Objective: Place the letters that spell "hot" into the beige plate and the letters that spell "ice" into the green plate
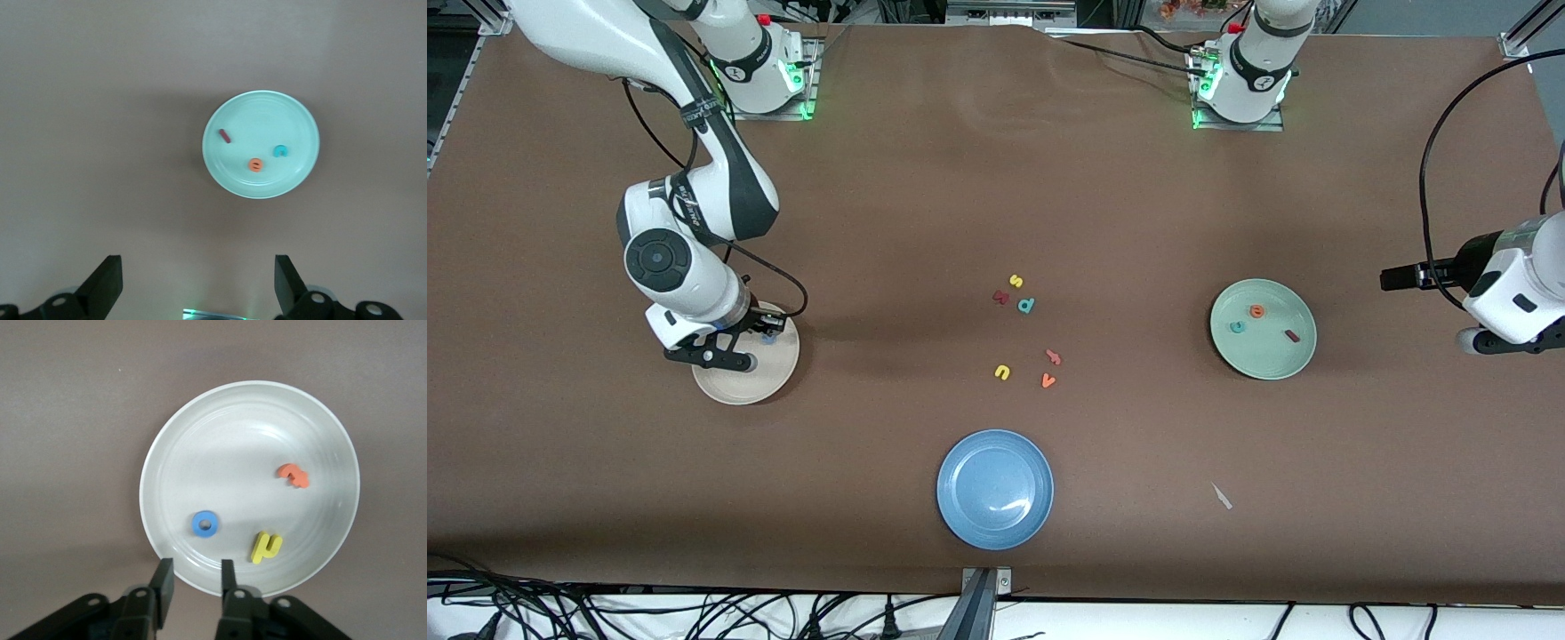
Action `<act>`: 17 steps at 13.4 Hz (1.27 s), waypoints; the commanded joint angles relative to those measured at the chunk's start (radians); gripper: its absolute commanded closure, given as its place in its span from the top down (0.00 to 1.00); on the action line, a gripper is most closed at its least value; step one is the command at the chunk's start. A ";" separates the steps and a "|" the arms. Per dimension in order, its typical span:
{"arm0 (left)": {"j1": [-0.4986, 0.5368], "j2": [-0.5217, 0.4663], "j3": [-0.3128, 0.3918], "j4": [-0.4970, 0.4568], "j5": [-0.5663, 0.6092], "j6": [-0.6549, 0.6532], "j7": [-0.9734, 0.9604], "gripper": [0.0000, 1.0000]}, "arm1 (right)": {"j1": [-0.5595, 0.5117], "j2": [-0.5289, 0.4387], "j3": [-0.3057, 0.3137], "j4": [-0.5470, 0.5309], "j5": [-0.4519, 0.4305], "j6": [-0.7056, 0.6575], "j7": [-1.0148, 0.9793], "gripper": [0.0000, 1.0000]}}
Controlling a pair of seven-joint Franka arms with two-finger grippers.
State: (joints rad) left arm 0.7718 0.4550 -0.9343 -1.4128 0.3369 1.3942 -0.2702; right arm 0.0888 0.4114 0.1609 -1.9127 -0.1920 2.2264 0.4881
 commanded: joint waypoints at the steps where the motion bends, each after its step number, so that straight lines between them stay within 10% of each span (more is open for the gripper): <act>1: -0.055 -0.016 0.017 0.043 -0.024 0.003 0.006 1.00 | -0.009 -0.029 0.015 -0.025 0.015 -0.008 -0.010 0.72; 3: -0.203 -0.015 0.165 0.098 -0.039 0.002 0.011 1.00 | -0.011 -0.039 0.012 -0.020 0.037 -0.008 -0.013 0.99; 9: -0.734 -0.082 0.848 0.149 -0.314 0.008 0.049 1.00 | -0.003 -0.111 0.005 0.085 0.042 -0.143 -0.043 1.00; 13: -0.860 -0.188 0.969 -0.027 -0.352 0.176 0.075 0.97 | -0.003 -0.213 -0.011 0.255 0.101 -0.446 -0.268 1.00; 17: -0.905 -0.240 1.051 -0.103 -0.403 0.229 0.216 0.99 | -0.004 -0.276 -0.187 0.354 0.189 -0.617 -0.569 1.00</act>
State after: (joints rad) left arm -0.1204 0.2754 0.0842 -1.4386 -0.0308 1.5930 -0.1224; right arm 0.0873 0.1413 0.0410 -1.5895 -0.0615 1.6604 0.0408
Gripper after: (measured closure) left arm 0.013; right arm 0.000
